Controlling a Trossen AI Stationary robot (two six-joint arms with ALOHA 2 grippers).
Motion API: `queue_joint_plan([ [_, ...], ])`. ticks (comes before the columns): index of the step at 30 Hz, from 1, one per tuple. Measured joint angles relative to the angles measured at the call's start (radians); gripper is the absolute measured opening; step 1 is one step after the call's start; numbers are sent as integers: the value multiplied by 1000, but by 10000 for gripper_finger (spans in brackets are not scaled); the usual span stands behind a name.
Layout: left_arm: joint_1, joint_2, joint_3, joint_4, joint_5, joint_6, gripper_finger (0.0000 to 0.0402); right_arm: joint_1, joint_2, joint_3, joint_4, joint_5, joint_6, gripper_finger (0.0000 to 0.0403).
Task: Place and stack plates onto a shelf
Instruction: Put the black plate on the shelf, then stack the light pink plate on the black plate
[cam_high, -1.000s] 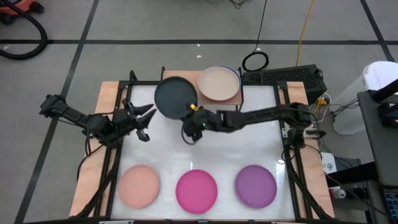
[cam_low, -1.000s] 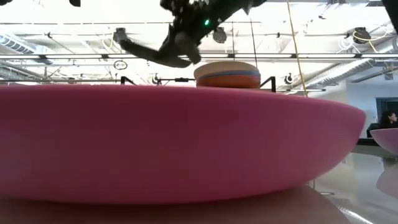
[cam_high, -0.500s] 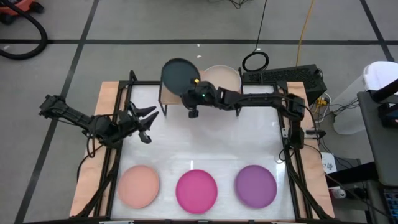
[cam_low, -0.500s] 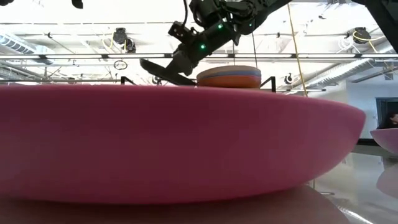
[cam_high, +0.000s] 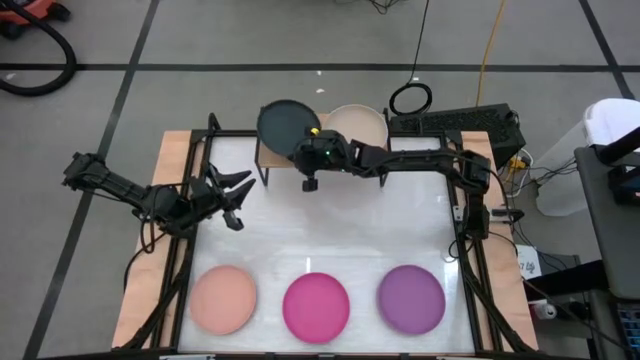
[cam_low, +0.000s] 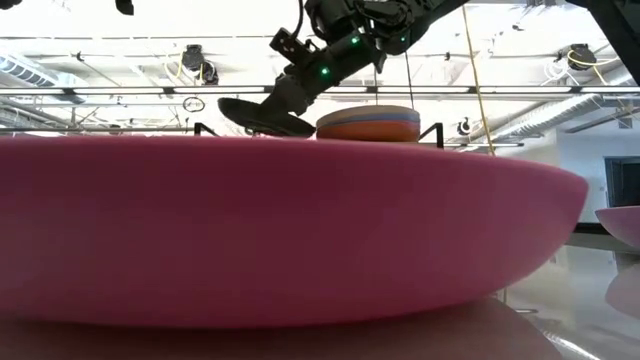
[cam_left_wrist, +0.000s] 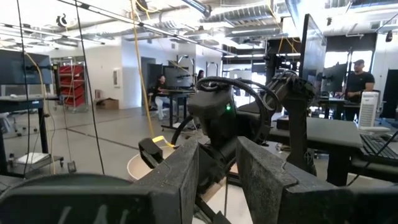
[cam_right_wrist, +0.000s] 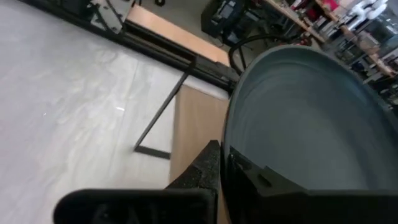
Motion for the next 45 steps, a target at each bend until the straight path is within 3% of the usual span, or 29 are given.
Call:
queue_joint_plan([
  [6, 0, 0, 0, 0, 0, -4, 113, 1, 0, 0, -29, 0, -4, 21],
  [26, 0, 0, 0, -9, -1, -57, 113, 43, -36, -2, -85, 8, -76, 162],
  [30, 0, 0, 0, -24, -1, -92, 113, 84, -124, -2, -150, 33, -90, 168],
  [35, -14, 18, 0, -161, -2, -202, 113, 171, -275, -2, -403, 139, -121, 164],
  [39, -31, 68, 0, -251, -1, -319, 113, 235, -393, -2, -578, 109, 13, 158],
  [45, -57, 195, 8, -265, 19, -424, 113, 326, -516, -106, -659, 80, 118, 158],
])
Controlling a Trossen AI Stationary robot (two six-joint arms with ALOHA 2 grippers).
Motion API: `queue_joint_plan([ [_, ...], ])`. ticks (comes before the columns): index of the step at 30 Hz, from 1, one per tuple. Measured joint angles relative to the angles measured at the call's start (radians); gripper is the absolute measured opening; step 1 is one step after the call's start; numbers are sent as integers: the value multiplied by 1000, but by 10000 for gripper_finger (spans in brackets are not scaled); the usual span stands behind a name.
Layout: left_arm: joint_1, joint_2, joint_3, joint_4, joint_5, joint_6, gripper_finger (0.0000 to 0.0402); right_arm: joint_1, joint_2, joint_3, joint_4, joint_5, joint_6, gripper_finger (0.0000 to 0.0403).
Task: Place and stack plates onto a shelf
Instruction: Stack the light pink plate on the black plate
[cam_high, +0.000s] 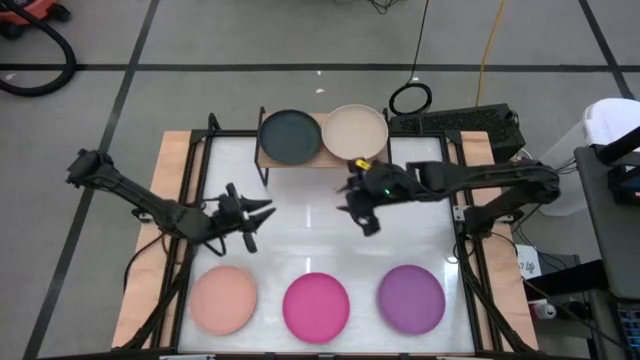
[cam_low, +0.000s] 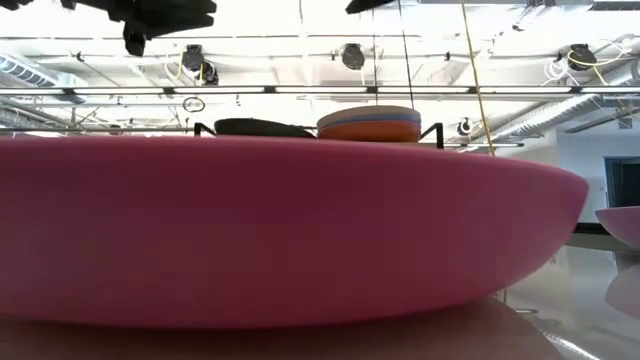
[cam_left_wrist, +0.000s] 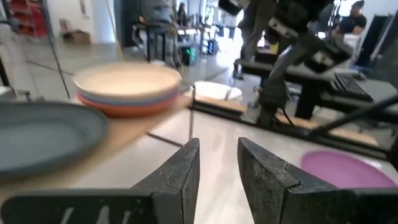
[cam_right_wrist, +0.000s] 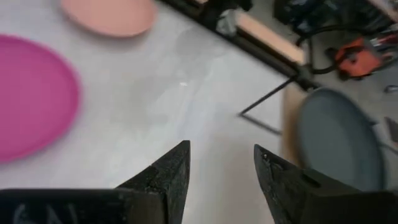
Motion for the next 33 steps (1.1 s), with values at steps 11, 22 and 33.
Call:
queue_joint_plan([
  [11, 4, 228, 262, -393, 178, -157, 113, 181, -135, -246, -8, 0, 175, 157],
  [22, 25, 424, 539, -1072, 604, -428, 113, 287, -150, -399, 51, 1, 264, 157],
  [33, 19, 464, 376, -1199, 994, -474, 113, 327, -149, -462, 138, 2, 292, 157],
])
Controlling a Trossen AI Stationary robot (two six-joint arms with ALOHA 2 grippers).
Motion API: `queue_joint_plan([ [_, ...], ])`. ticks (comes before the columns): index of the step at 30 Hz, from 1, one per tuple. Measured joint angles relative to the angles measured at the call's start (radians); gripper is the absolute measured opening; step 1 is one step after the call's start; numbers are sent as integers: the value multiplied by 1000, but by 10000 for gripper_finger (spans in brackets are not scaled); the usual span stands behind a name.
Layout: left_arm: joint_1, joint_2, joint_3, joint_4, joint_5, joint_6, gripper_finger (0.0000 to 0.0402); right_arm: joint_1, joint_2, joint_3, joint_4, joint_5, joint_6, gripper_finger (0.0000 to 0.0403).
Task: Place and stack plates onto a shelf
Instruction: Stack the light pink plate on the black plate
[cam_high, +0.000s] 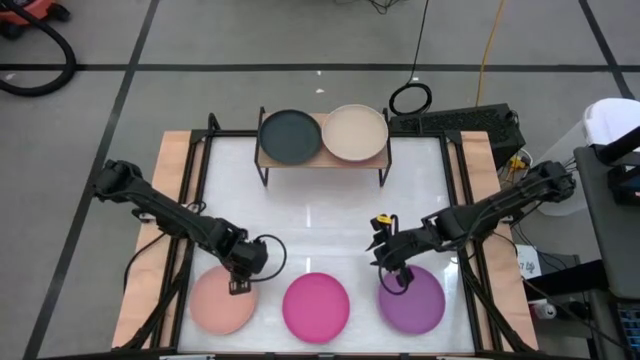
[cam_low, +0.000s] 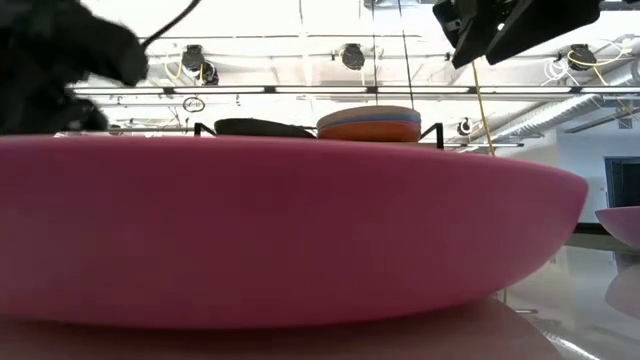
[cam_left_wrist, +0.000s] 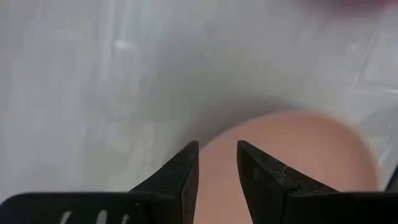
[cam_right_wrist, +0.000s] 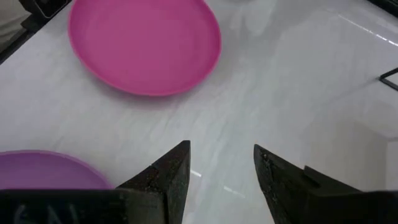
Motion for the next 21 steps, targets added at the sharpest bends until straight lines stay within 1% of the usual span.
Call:
queue_joint_plan([
  [2, 0, 0, -25, -4, 34, -4, 113, 2, 0, -5, 3, 0, 0, 157],
  [4, -5, -1, -47, 4, 46, 10, 113, 3, 0, -9, 3, 0, -2, 157],
  [8, -5, -1, -87, 6, 51, 55, 113, 2, 0, -9, 7, 0, -2, 157],
  [12, -5, -1, -132, 19, 50, 68, 113, 2, 0, -9, 17, 0, -2, 157],
  [16, -4, -1, -194, 111, 48, 67, 113, 2, 0, -9, 19, 0, -2, 157],
  [21, 1, -1, -203, 109, 49, 58, 113, 2, 0, -9, 28, 0, -9, 157],
])
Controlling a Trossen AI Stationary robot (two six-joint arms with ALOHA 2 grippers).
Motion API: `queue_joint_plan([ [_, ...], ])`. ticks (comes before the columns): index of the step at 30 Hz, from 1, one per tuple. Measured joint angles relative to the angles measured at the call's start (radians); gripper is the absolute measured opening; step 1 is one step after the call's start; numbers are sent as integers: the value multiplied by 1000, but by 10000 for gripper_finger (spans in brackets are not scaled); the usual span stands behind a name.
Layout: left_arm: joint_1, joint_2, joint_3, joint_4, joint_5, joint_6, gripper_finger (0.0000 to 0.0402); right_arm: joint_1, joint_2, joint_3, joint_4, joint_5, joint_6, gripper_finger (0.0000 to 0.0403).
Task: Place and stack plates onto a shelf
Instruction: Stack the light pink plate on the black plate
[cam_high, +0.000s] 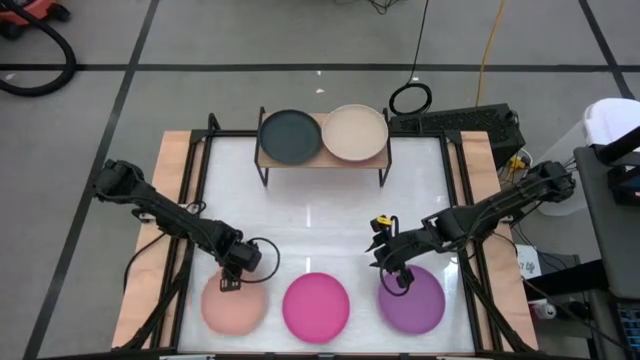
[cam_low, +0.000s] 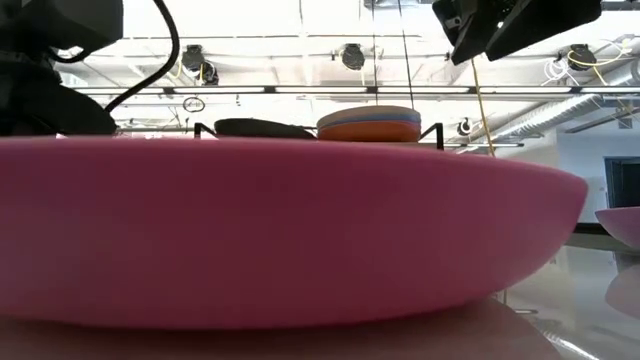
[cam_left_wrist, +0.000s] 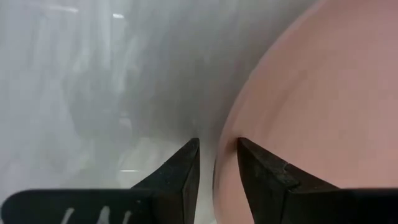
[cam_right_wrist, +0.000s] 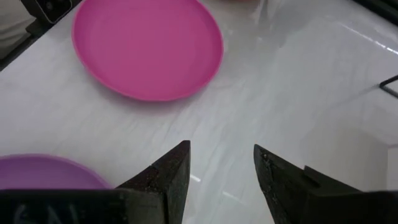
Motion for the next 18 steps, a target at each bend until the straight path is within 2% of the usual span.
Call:
queue_joint_plan([
  [12, 56, 0, 0, 4, 11, 23, 111, 0, 0, 0, 53, 4, -20, 157],
  [18, 85, 0, 0, 9, 65, 18, 59, 0, 0, -9, 50, 2, 26, 157],
])
